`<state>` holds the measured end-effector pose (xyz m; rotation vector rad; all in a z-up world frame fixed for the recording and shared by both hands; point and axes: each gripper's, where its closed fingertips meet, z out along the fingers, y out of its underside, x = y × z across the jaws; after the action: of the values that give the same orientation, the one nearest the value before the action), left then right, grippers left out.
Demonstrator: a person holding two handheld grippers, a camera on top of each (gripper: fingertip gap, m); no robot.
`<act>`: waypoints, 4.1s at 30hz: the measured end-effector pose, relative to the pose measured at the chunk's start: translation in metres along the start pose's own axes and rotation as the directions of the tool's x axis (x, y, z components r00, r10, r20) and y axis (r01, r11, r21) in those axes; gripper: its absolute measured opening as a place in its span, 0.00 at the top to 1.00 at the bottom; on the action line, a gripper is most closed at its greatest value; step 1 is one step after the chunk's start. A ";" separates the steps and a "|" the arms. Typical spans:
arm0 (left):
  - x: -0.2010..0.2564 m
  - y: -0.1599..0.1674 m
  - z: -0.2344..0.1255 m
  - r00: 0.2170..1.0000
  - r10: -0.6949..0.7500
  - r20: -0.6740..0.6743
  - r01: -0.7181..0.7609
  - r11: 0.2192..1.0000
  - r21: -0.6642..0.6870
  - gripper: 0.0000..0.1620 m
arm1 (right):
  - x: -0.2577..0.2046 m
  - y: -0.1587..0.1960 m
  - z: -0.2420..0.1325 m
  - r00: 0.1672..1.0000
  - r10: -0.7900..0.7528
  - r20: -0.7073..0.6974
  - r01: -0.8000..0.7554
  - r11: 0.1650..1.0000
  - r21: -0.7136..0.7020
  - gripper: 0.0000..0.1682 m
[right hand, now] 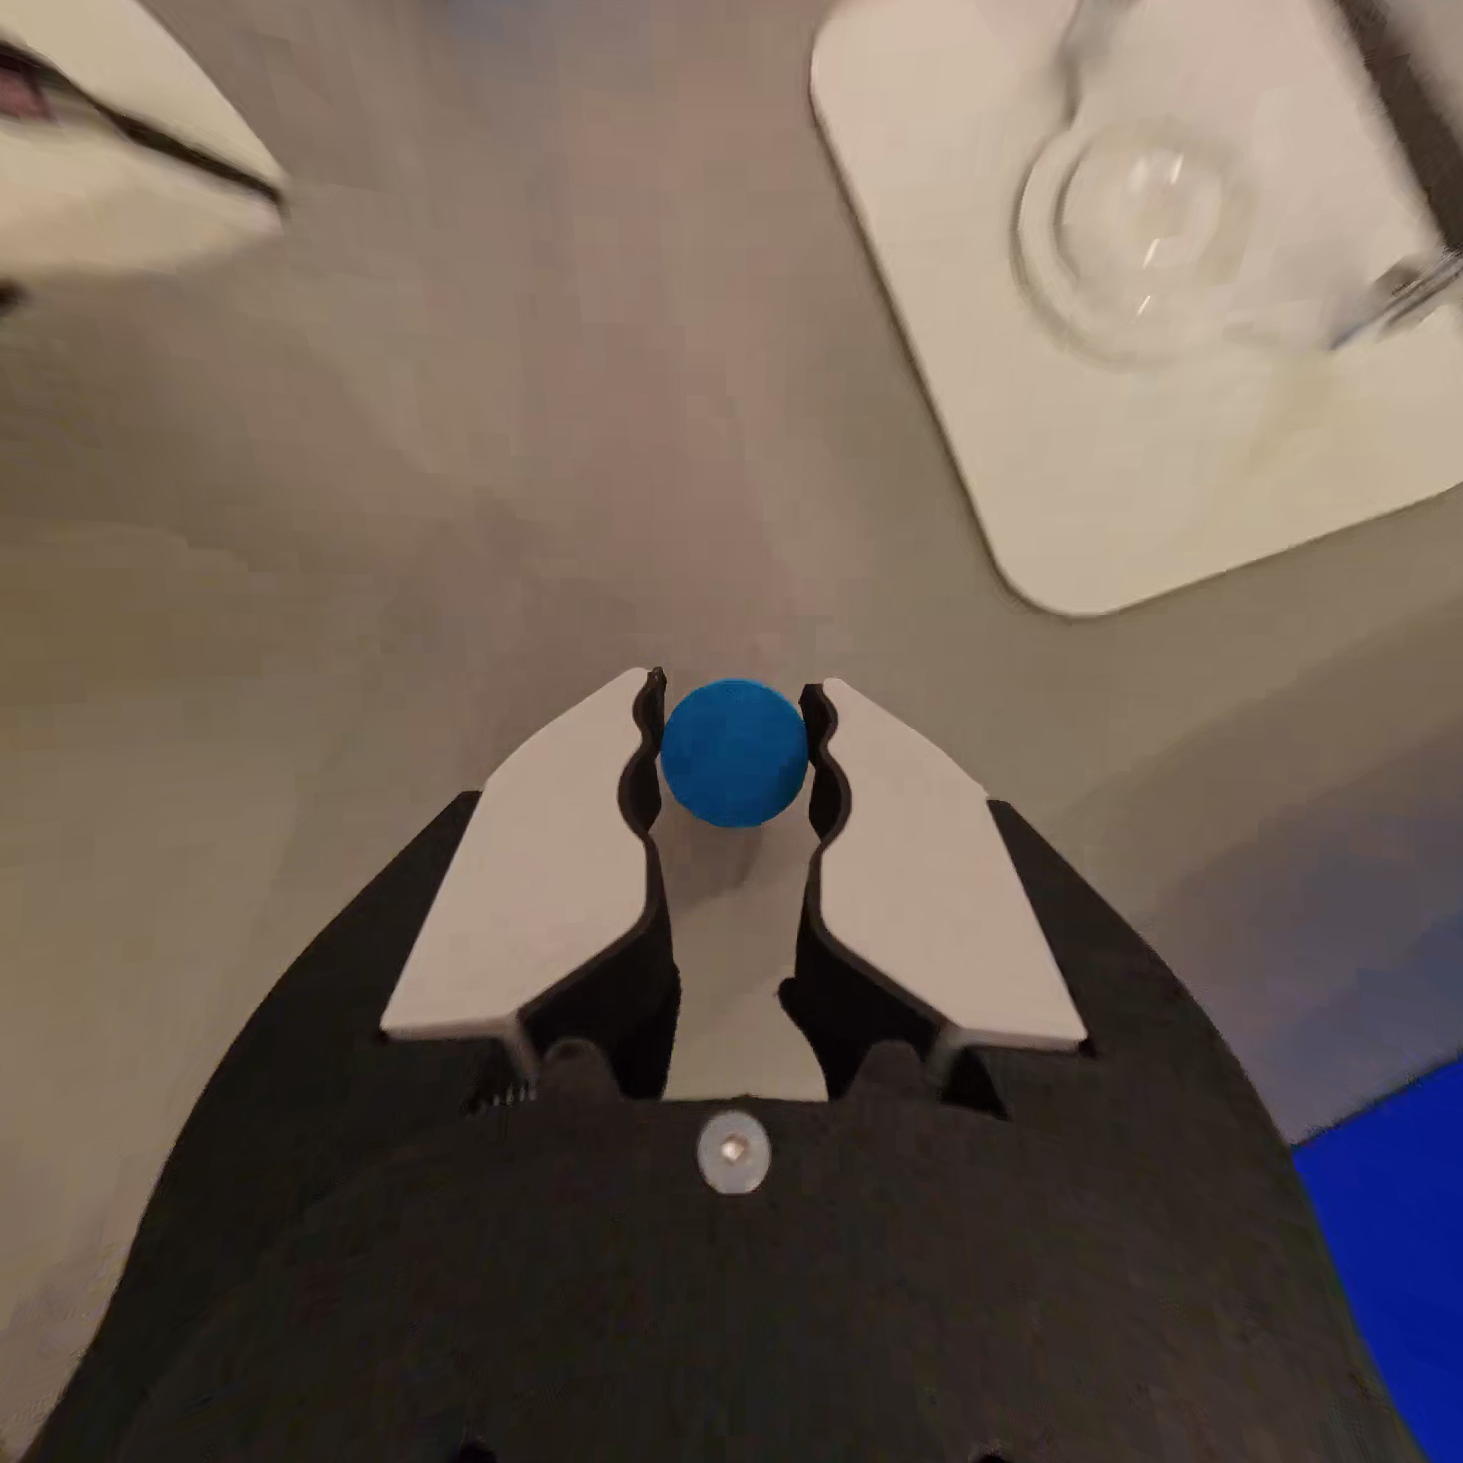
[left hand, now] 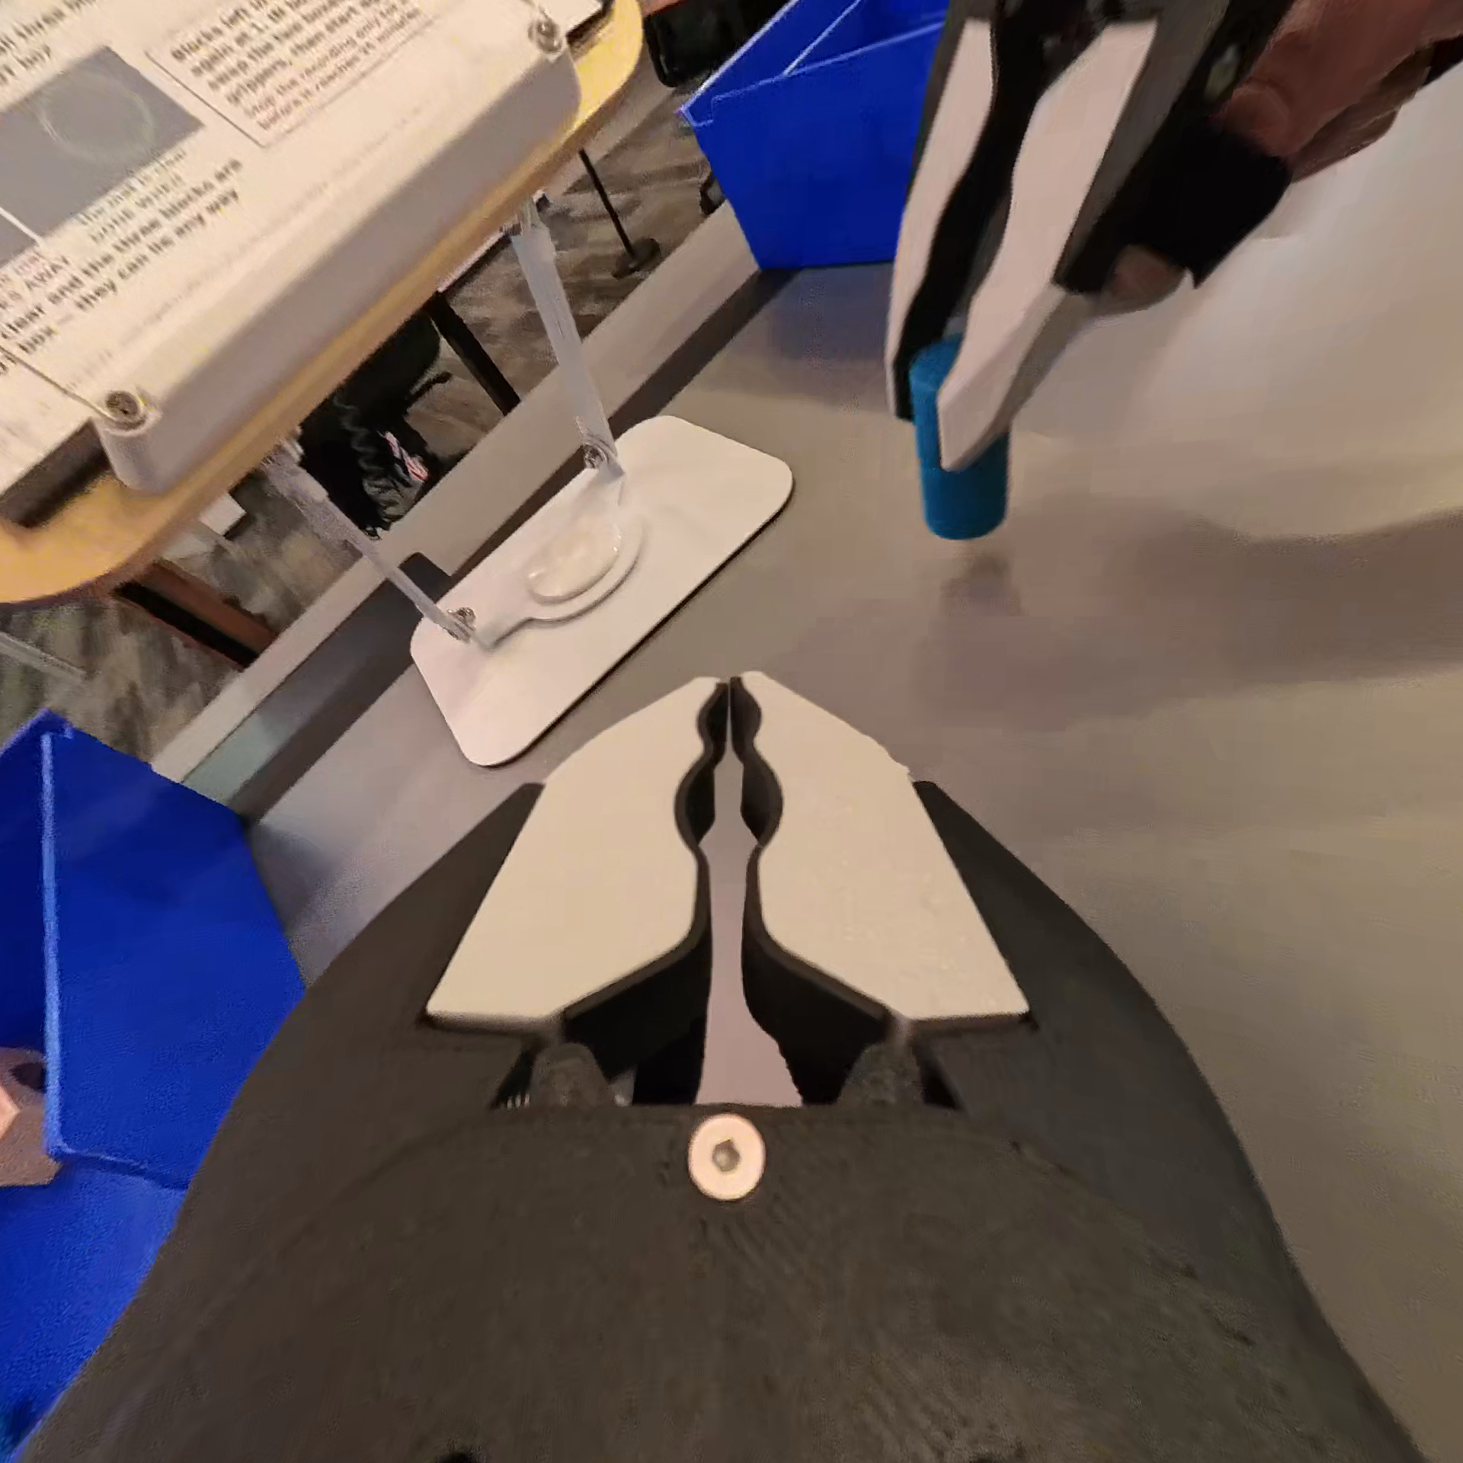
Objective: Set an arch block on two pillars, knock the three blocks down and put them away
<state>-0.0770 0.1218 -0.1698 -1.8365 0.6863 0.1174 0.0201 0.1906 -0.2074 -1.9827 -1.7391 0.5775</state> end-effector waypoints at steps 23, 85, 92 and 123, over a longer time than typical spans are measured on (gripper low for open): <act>-0.141 0.040 -0.063 0.893 -0.111 0.436 0.211 0.959 -0.188 0.61 | 0.004 0.020 -0.005 0.999 0.012 0.045 -0.015 0.998 0.065 0.67; -0.037 -0.035 -0.034 0.973 0.103 0.208 -0.116 0.992 0.052 0.80 | -0.086 -0.089 -0.070 0.986 -0.063 0.157 -0.028 0.857 0.515 0.69; 0.027 -0.058 -0.015 0.959 0.223 0.177 -0.243 0.965 0.099 0.80 | -0.100 -0.083 -0.055 0.971 -0.038 0.234 -0.080 0.876 0.475 0.74; 0.027 -0.011 0.008 0.996 -0.032 -0.088 0.037 0.998 0.054 1.00 | 0.025 0.070 -0.062 0.999 0.041 -0.025 -0.042 0.998 -0.054 0.79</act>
<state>-0.0471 0.1209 -0.1742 -1.8080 0.7109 -0.0046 0.1154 0.2041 -0.1979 -2.0590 -1.7200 0.5234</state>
